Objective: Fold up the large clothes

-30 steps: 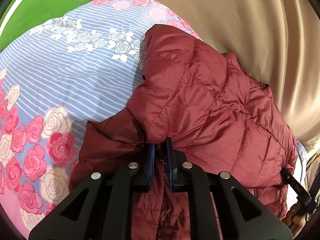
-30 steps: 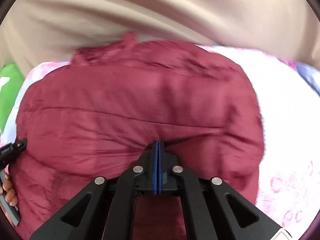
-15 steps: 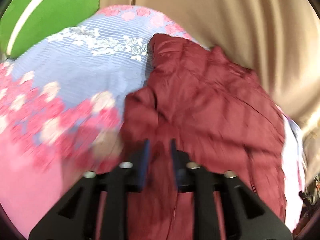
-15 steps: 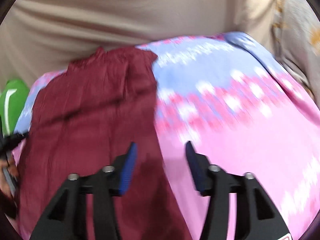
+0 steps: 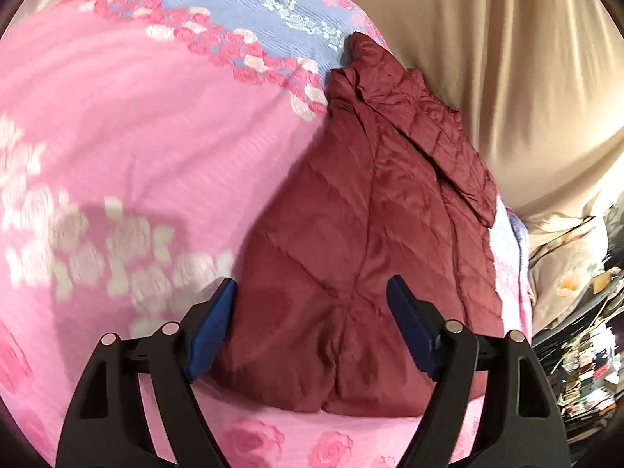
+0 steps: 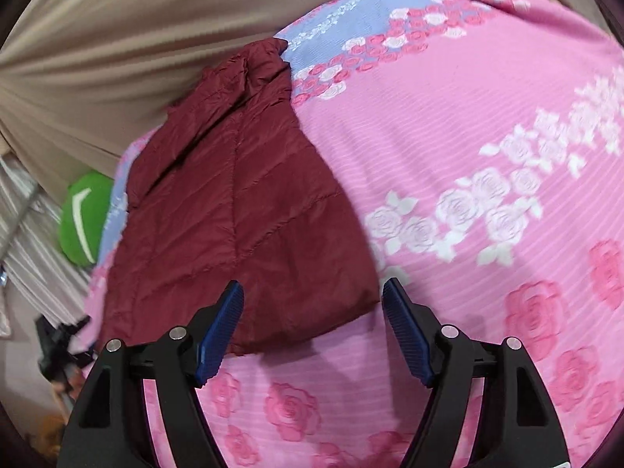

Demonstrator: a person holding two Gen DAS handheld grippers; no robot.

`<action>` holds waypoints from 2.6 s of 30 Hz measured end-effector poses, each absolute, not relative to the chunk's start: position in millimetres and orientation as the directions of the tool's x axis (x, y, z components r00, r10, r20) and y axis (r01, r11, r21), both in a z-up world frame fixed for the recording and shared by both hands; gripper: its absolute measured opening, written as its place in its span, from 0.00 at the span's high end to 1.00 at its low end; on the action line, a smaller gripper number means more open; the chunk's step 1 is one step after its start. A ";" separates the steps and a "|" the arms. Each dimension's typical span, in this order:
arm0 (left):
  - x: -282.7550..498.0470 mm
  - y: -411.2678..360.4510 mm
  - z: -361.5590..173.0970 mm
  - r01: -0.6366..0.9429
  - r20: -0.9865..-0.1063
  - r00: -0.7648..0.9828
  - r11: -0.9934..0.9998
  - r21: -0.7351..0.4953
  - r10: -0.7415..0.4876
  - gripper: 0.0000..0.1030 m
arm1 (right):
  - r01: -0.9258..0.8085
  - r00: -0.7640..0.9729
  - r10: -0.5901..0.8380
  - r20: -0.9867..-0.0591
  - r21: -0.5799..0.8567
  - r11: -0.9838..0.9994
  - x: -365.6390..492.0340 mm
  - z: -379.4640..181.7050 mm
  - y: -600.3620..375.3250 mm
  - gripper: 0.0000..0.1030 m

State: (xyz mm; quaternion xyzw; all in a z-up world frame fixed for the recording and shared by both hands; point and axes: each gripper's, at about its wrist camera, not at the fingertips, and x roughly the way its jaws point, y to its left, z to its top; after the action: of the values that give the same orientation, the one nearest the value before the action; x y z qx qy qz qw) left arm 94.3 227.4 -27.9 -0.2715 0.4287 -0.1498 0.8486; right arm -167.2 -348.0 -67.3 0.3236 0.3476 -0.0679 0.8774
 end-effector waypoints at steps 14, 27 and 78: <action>67.0 199.6 -22.2 0.086 -0.572 0.601 0.756 -0.648 -0.559 0.93 | 0.335 0.772 0.093 -0.629 0.527 0.781 -152.7 -68.3 -321.9 0.93; -51.4 215.9 105.9 0.353 -0.239 0.779 0.721 -0.597 -0.579 0.96 | 0.115 0.992 -0.086 -0.092 0.387 0.915 -288.3 53.0 -259.9 0.98; 219.3 119.8 15.7 0.104 -0.725 0.647 0.969 -0.222 -0.235 0.95 | 0.379 0.782 -0.105 -0.614 0.334 0.863 -19.7 -14.0 -359.6 0.98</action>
State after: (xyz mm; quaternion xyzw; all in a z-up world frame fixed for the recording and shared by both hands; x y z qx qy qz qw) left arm 219.3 119.8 15.7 -0.0804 0.4093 -0.0937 0.9040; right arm -19.7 -359.6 -14.0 0.2261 0.3027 -0.1319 0.9164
